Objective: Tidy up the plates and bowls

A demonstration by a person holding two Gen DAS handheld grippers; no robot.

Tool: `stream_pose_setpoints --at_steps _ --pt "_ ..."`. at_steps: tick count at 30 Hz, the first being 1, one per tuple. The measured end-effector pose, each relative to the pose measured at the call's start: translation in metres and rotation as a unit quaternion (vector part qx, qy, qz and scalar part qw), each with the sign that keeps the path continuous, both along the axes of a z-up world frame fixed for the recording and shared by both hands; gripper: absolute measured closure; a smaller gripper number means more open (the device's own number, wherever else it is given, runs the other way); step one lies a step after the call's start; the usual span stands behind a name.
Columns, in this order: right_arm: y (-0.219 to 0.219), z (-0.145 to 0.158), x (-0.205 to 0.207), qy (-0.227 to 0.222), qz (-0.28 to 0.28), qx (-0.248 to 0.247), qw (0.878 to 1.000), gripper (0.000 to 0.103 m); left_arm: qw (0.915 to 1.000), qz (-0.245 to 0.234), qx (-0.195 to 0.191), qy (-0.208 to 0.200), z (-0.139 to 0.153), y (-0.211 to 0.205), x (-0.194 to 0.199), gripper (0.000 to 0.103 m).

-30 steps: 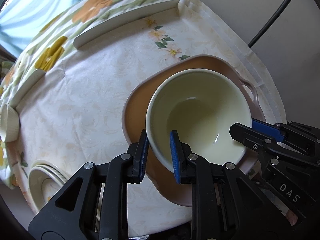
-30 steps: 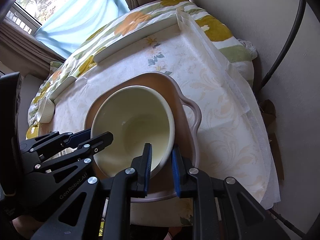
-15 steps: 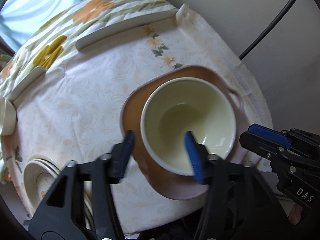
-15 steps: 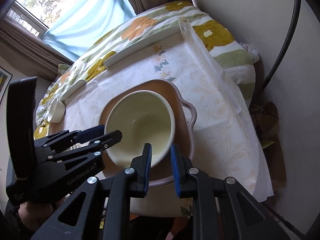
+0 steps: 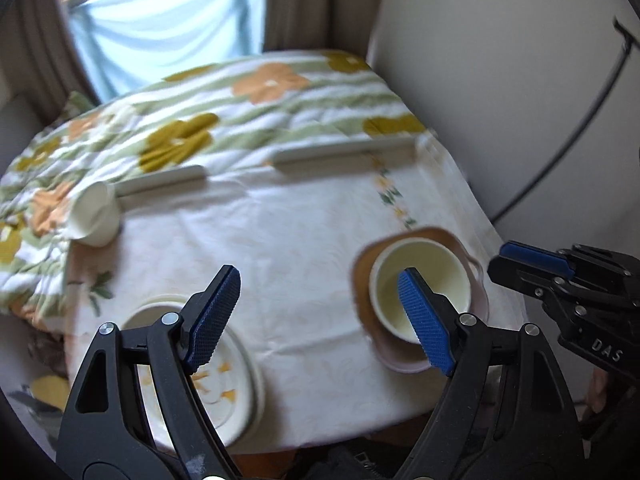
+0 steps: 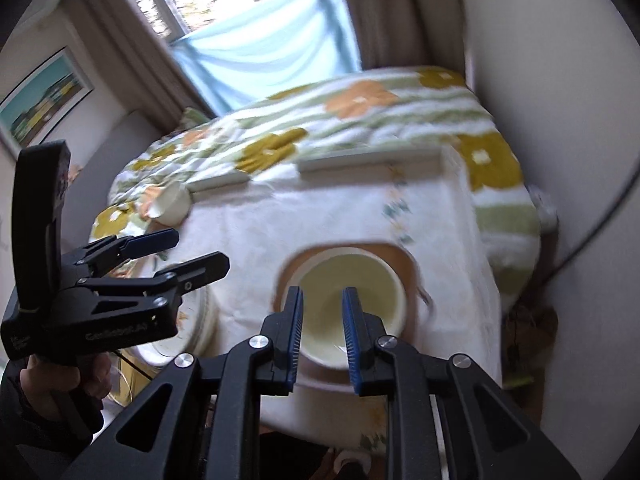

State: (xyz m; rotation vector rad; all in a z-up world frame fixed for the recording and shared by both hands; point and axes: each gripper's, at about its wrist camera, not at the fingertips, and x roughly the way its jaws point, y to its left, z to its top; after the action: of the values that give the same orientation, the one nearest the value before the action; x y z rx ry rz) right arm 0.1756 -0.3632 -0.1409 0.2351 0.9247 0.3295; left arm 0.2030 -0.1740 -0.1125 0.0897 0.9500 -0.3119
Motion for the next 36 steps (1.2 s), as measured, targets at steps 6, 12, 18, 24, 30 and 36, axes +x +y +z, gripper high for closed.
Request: stream_pose_setpoints --at_steps 6,12,18,24,30,36 --pt "0.059 0.025 0.050 -0.058 0.098 0.018 0.993 0.011 0.9917 0.116 -0.029 -0.047 0.028 0.083 0.006 0.002" --pt "0.133 0.037 0.106 -0.056 0.175 0.002 0.983 0.011 0.9721 0.222 -0.061 -0.043 0.028 0.179 0.032 0.002" --pt "0.205 0.026 0.176 -0.031 0.191 0.004 0.981 0.011 0.9516 0.296 -0.078 -0.022 0.001 0.266 0.076 0.002" --pt "0.273 -0.034 0.251 0.055 0.201 0.040 0.977 0.011 0.9363 0.329 -0.120 0.028 -0.061 0.325 0.132 0.028" --pt "0.320 -0.097 0.290 0.105 0.207 0.033 0.972 0.043 0.9253 0.336 -0.152 0.088 -0.132 0.349 0.177 0.055" --pt "0.346 -0.126 0.310 0.133 0.211 0.036 0.968 0.059 0.9221 0.334 -0.159 0.112 -0.164 0.359 0.199 0.070"
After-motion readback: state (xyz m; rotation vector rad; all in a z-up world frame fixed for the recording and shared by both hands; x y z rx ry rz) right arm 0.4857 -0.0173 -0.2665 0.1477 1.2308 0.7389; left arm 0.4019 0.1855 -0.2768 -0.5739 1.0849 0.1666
